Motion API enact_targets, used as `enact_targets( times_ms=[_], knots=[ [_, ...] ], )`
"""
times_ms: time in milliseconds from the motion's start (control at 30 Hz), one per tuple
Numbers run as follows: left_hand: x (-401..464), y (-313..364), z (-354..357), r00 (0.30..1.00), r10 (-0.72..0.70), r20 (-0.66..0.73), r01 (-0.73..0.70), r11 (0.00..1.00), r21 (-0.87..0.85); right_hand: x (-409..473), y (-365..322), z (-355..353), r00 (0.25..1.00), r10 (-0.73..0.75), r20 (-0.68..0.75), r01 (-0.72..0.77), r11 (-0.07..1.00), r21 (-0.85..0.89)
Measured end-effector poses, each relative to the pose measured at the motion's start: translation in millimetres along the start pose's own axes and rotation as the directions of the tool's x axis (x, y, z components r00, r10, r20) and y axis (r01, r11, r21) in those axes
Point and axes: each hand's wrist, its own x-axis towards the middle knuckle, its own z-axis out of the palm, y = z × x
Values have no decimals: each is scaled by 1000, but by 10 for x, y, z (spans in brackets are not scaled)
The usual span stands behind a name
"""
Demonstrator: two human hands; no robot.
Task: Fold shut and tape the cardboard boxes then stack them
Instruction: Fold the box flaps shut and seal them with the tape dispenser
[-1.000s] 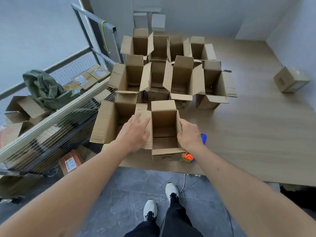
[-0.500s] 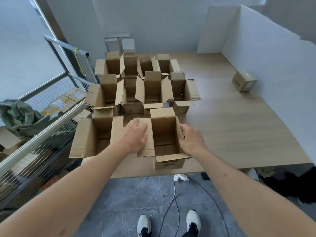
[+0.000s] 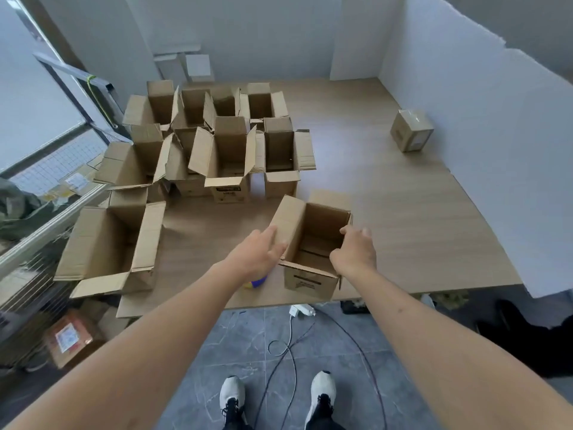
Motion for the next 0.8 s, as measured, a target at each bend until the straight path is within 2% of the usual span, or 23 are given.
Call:
enact_targets(
  times_ms=[100, 167, 300, 400, 500, 667, 800],
  knots=[
    [25, 153, 158, 998, -12, 61, 23, 983, -185, 109, 164, 25, 998, 53, 31, -53, 998, 20],
    [34, 214, 246, 997, -21, 68, 37, 968, -247, 171, 256, 34, 996, 80, 39, -81, 996, 21],
    [79, 230, 397, 992, -73, 104, 98, 962, -256, 276, 343, 109, 986, 155, 67, -159, 985, 62],
    [166, 131, 467, 987, -108, 118, 128, 976, -177, 341, 308, 215, 972, 218, 93, -226, 969, 97],
    [306, 10, 472, 987, -104, 120, 131, 960, -247, 380, 249, 321, 954, 283, 101, -296, 945, 141],
    [567, -85, 385, 998, -62, -34, 43, 913, -405, 379, 193, 511, 930, 341, 134, -363, 908, 207],
    [785, -60, 234, 985, -84, -151, 10, 900, -435, 418, 168, 607, 919, 346, 187, -385, 888, 250]
  ],
)
